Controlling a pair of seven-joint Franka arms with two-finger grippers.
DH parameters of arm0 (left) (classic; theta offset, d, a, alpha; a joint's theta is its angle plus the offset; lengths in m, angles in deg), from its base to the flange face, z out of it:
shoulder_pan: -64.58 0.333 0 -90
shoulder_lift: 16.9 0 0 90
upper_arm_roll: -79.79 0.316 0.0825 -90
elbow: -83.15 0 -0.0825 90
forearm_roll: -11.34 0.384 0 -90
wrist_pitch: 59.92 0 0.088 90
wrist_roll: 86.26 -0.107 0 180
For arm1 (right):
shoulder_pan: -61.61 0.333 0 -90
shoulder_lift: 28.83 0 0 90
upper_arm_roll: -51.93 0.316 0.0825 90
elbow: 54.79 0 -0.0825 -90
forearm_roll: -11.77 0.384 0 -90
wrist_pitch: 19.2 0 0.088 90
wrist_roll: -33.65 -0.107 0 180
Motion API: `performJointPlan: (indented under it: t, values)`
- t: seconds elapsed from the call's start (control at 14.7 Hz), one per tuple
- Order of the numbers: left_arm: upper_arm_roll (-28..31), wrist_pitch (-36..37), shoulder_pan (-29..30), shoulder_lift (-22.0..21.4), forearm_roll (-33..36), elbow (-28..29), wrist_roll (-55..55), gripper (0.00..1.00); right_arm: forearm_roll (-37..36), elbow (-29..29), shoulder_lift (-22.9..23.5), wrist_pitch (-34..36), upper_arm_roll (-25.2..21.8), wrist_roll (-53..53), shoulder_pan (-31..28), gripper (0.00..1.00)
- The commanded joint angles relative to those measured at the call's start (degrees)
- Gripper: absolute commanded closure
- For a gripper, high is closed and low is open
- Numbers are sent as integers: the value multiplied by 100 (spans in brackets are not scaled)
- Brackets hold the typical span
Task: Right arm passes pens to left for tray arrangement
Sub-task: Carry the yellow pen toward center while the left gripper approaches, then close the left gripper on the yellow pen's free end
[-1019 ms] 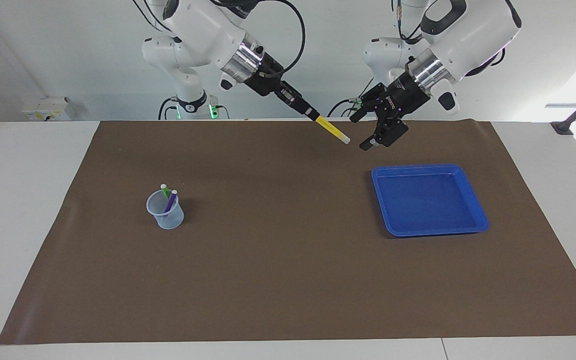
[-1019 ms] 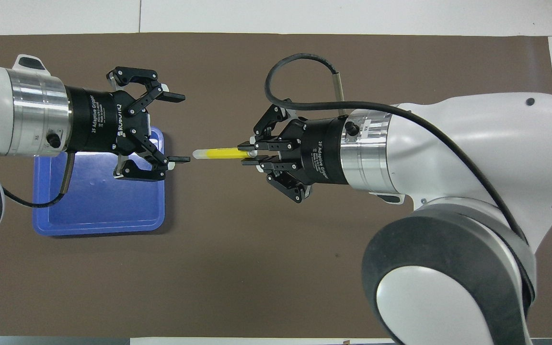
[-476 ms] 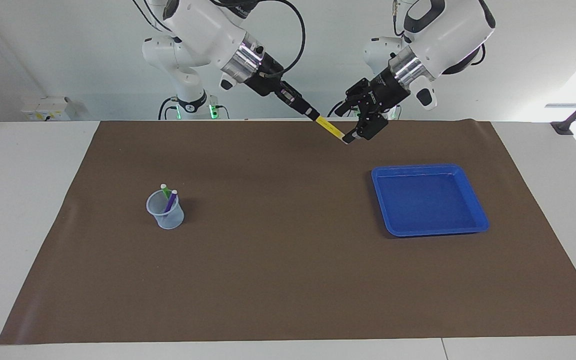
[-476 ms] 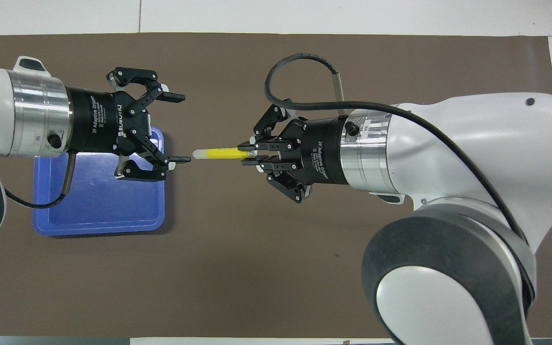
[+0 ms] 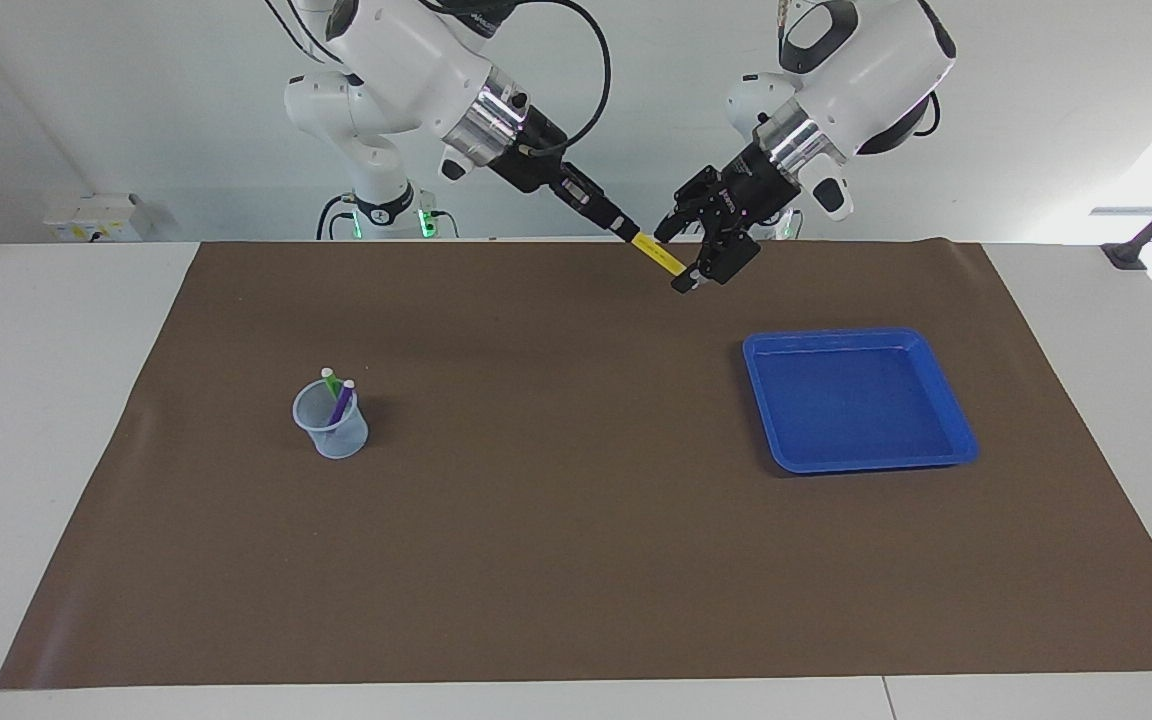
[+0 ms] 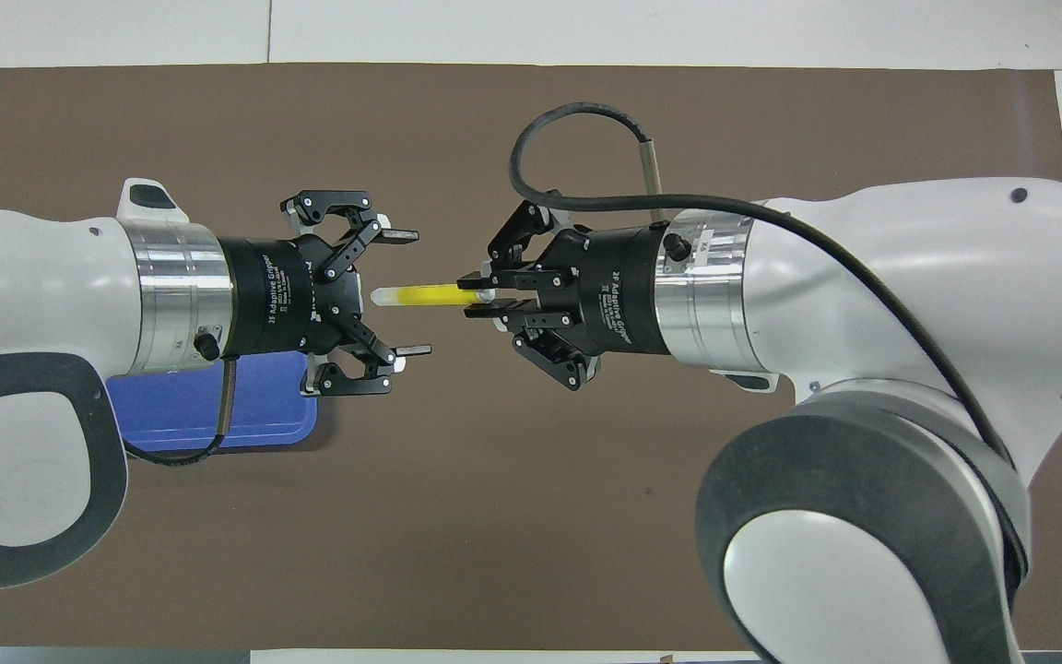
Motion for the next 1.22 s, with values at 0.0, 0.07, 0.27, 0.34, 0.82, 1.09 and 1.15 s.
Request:
performJointPlan:
  t: [0.0, 0.07, 0.27, 0.34, 0.82, 1.09, 1.15]
  values:
    - [61, -135, -69, -213, -126, 226, 46, 13, 14, 103, 72, -55, 70, -91, -37, 100]
    - [61, -135, -69, -213, -126, 226, 46, 21, 14, 103, 72, -55, 70, -91, -37, 100]
    - [61, -135, -69, -213, -126, 226, 46, 41, 14, 103, 72, -55, 70, -91, -37, 100]
    - [61, -135, -69, -205, -126, 218, 46, 42, 14, 103, 81, -55, 70, -91, -37, 100]
    - [61, -135, -78, -204, -126, 217, 2, 100, -4, 94, 72, -20, 70, -91, -28, 100]
    - [61, -196, -78, -196, -126, 191, -7, 100, -4, 94, 72, -20, 70, -91, -28, 100]
    - [61, -205, -69, -196, -126, 182, 2, 100, -4, 94, 72, -20, 70, -83, -28, 100]
